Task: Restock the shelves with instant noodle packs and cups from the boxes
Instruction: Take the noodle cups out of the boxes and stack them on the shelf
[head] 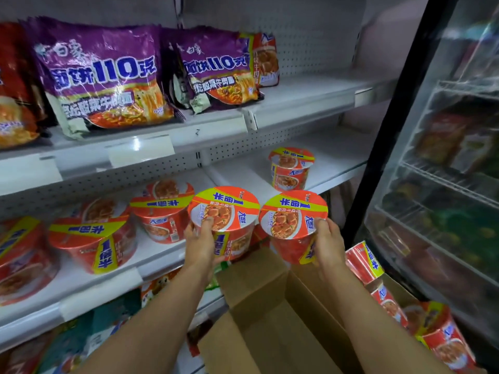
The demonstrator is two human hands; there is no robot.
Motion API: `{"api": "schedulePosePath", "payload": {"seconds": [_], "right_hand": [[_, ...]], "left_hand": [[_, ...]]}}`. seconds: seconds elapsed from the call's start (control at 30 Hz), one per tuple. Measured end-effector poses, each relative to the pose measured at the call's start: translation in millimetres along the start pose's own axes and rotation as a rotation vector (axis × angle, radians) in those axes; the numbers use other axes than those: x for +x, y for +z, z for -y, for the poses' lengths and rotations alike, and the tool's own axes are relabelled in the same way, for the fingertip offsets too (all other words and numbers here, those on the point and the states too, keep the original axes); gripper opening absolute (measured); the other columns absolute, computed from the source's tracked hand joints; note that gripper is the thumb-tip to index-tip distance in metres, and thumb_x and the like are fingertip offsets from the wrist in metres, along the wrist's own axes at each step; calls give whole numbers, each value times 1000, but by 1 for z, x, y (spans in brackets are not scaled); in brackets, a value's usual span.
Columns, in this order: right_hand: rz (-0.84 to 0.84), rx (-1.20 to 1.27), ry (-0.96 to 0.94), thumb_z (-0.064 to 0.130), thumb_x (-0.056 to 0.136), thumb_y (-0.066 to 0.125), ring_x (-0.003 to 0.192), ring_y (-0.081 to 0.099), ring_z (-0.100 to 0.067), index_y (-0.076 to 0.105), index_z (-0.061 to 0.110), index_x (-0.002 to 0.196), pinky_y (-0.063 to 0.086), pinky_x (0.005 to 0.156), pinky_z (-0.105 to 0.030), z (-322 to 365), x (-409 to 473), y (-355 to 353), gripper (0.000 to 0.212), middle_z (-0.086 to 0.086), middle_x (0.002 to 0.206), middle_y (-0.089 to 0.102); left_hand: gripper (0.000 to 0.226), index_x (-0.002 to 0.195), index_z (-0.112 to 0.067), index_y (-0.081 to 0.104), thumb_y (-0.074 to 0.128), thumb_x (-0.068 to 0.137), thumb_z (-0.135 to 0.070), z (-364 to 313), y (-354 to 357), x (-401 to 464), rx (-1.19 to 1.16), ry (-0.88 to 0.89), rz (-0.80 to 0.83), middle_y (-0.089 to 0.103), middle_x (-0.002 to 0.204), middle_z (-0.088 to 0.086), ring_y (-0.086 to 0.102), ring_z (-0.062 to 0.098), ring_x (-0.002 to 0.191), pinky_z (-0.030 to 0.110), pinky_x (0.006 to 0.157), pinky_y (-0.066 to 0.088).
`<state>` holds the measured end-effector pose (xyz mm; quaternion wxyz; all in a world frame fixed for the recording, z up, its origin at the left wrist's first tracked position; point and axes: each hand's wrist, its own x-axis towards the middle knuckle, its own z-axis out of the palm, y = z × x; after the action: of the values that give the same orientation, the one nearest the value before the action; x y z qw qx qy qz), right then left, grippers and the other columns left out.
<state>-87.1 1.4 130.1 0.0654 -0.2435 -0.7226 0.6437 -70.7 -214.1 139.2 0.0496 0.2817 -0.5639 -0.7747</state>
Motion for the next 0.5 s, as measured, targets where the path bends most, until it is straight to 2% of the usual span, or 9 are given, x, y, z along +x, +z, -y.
{"api": "schedulePosePath", "payload": {"seconds": [0.1, 0.23, 0.3, 0.4, 0.5], "right_hand": [[10, 25, 1, 49, 92, 43, 104, 60, -23, 46, 26, 137, 49, 92, -45, 12, 31, 8, 50, -7, 124, 59], [34, 73, -16, 39, 96, 45, 93, 61, -18, 51, 20, 135, 47, 80, -32, 19, 66, 18, 43, -5, 119, 63], [43, 106, -3, 37, 96, 46, 90, 61, -18, 51, 20, 134, 50, 84, -35, 21, 77, 22, 42, -4, 115, 63], [78, 124, 19, 40, 96, 46, 89, 63, -17, 51, 22, 132, 52, 90, -43, 23, 90, 30, 41, -2, 109, 64], [98, 104, 32, 42, 96, 45, 89, 65, -17, 53, 22, 127, 53, 87, -41, 26, 102, 36, 38, -2, 106, 66]], "left_hand": [[53, 142, -27, 29, 51, 96, -40, -10, 22, 19, 4, 13, -33, 56, 127, 11, 61, 32, 107, 56, 87, 51], [53, 142, -25, 28, 51, 96, -39, -19, 43, 43, -21, -6, -81, 57, 126, 13, 63, 30, 97, 52, 77, 55], [55, 142, -23, 27, 51, 96, -40, -20, 50, 56, -25, -14, -107, 57, 124, 13, 63, 28, 90, 48, 70, 56], [54, 140, -22, 28, 52, 95, -42, -22, 59, 73, -13, -25, -134, 58, 124, 15, 64, 30, 93, 52, 80, 54], [56, 142, -24, 27, 52, 95, -42, -24, 67, 86, -31, -39, -140, 59, 123, 14, 63, 32, 97, 54, 79, 54]]}}
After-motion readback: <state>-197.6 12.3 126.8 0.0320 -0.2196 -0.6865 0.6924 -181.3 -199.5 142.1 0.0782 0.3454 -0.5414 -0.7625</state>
